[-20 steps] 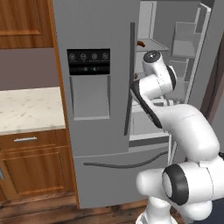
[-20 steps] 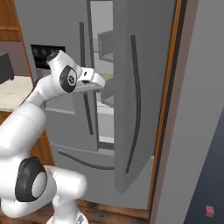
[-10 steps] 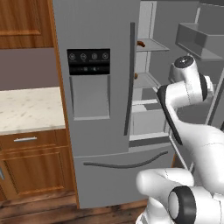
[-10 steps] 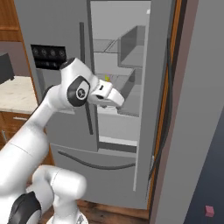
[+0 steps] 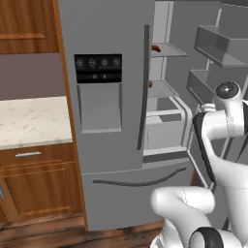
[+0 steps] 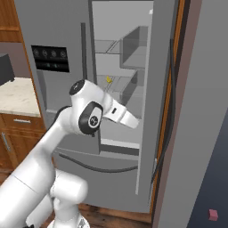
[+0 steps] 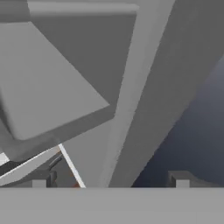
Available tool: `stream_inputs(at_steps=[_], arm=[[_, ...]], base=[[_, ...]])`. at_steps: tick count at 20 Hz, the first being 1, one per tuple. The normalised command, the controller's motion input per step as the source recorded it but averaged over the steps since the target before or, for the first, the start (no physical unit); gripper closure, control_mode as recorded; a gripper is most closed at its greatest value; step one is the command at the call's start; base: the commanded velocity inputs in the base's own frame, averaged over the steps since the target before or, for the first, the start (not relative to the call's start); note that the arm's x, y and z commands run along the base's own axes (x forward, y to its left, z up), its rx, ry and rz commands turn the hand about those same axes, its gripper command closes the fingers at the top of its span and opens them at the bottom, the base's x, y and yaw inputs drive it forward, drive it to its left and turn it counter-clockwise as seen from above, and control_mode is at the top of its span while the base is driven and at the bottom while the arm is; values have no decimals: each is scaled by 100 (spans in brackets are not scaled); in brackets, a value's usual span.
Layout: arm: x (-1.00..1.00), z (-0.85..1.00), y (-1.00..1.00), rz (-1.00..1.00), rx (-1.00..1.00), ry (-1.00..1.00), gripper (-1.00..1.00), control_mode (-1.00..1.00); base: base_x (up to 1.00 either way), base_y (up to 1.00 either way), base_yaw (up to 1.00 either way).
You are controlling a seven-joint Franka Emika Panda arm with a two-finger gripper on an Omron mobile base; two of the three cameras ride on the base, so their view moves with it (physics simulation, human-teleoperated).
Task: Open the fridge, remove the apple, lemon wedge, and chicken drumstick, and place them on any counter.
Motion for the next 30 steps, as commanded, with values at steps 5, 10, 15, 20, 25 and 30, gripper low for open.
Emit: stream_inputs(at_steps=[5,10,15,20,25,30], arm=[[-82,19,82,-12,3,-5,-100,-100],[-79,52,100,-5,1,-1,-100,-100],[-17,50,79,2,13,0,-100,-100],[43,3,49,28,16,1,-100,-100],[48,0,33,41,10,4,-100,-100],[11,-5,1,9,0,7,-100,-100]], base=[[0,0,0],[0,0,0],[0,0,0],[0,0,0],[0,0,0],[0,0,0]])
